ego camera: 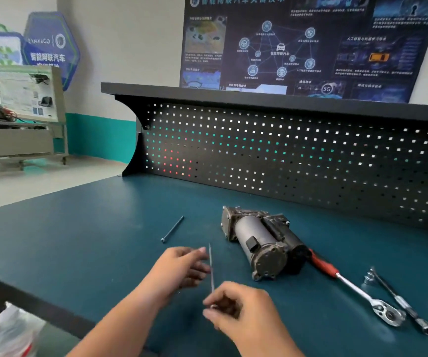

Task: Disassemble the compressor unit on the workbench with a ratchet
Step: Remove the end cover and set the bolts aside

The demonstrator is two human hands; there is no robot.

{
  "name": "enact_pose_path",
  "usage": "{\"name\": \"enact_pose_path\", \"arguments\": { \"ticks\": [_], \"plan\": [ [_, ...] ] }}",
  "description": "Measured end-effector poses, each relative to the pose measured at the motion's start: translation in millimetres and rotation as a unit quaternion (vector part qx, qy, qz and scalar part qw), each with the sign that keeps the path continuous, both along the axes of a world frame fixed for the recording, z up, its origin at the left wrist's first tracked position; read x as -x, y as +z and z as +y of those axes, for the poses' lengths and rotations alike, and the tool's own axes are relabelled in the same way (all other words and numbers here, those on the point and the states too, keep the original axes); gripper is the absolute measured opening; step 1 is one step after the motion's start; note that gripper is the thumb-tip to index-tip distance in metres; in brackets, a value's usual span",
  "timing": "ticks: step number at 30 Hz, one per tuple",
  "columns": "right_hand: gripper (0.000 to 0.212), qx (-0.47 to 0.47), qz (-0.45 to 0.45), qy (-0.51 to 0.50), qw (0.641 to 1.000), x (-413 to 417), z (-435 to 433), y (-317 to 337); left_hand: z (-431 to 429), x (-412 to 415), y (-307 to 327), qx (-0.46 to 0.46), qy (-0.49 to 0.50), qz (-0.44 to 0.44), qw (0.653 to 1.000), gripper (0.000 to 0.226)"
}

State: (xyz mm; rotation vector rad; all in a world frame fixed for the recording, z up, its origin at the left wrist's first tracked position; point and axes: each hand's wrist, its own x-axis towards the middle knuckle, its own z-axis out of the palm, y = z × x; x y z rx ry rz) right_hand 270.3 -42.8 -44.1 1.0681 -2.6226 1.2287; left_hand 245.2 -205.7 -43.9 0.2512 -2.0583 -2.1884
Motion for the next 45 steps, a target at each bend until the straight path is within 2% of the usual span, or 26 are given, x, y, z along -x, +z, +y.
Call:
{"name": "enact_pose_path", "arguments": {
  "ticks": [1,2,4,6,11,16,20,25,27,29,31,33,34,35,37,39,41,43,45],
  "plan": [
    [0.013,0.009,-0.001,-0.014,1.000,7,-11,-1,-22,11,-3,0.084,0.047,0.005,0.995,0.012],
    [0.006,-0.012,0.020,-0.029,0.999,22,-22,-2,-42,23,-5,0.194,0.096,0.010,0.976,0.009],
    [0.011,-0.076,0.070,-0.054,0.993,49,-53,-3,-75,44,-12,0.406,0.151,0.012,0.901,0.021],
    [0.015,-0.124,0.071,-0.079,0.987,81,-76,-8,-94,62,-21,0.493,0.145,0.027,0.857,0.032],
    [0.024,-0.182,0.076,-0.109,0.974,129,-111,-24,-104,82,-38,0.528,0.104,0.026,0.842,0.027],
    [0.025,-0.185,0.095,-0.124,0.970,147,-136,-29,-107,88,-43,0.498,0.126,0.057,0.856,0.027],
    [0.022,-0.192,0.111,-0.117,0.968,144,-142,-25,-106,90,-44,0.502,0.117,0.066,0.854,0.030],
    [0.037,-0.188,0.053,-0.081,0.977,119,-130,-13,-106,90,-45,0.492,0.126,0.062,0.859,0.031],
    [0.041,-0.156,0.072,-0.052,0.984,101,-117,-6,-105,89,-43,0.486,0.136,0.059,0.861,0.031],
    [0.032,-0.065,0.153,-0.028,0.986,84,-92,6,-105,86,-40,0.489,0.149,0.076,0.856,0.032],
    [0.022,0.029,0.263,-0.055,0.963,73,-51,20,-98,78,-34,0.502,0.155,0.111,0.843,0.030],
    [0.016,0.122,0.345,-0.156,0.917,77,0,27,-84,68,-27,0.526,0.142,0.178,0.819,0.023],
    [0.016,0.161,0.335,-0.223,0.901,85,26,27,-73,64,-25,0.540,0.121,0.209,0.806,0.021],
    [0.016,0.189,0.287,-0.290,0.893,93,50,26,-60,60,-21,0.552,0.091,0.225,0.797,0.027],
    [0.024,0.190,0.115,-0.380,0.898,111,88,18,-23,59,-13,0.548,0.020,0.247,0.799,0.042],
    [0.037,0.187,-0.055,-0.372,0.908,124,103,3,22,66,-3,0.500,-0.018,0.259,0.826,0.038],
    [0.039,0.254,-0.177,-0.317,0.897,131,102,-8,64,75,4,0.442,-0.019,0.259,0.859,0.041],
    [0.038,0.304,-0.223,-0.288,0.880,133,101,-13,90,79,3,0.412,-0.007,0.245,0.878,0.040],
    [0.032,0.273,-0.208,-0.287,0.894,133,103,-14,99,78,-3,0.393,0.015,0.259,0.882,0.036]
  ]
}}
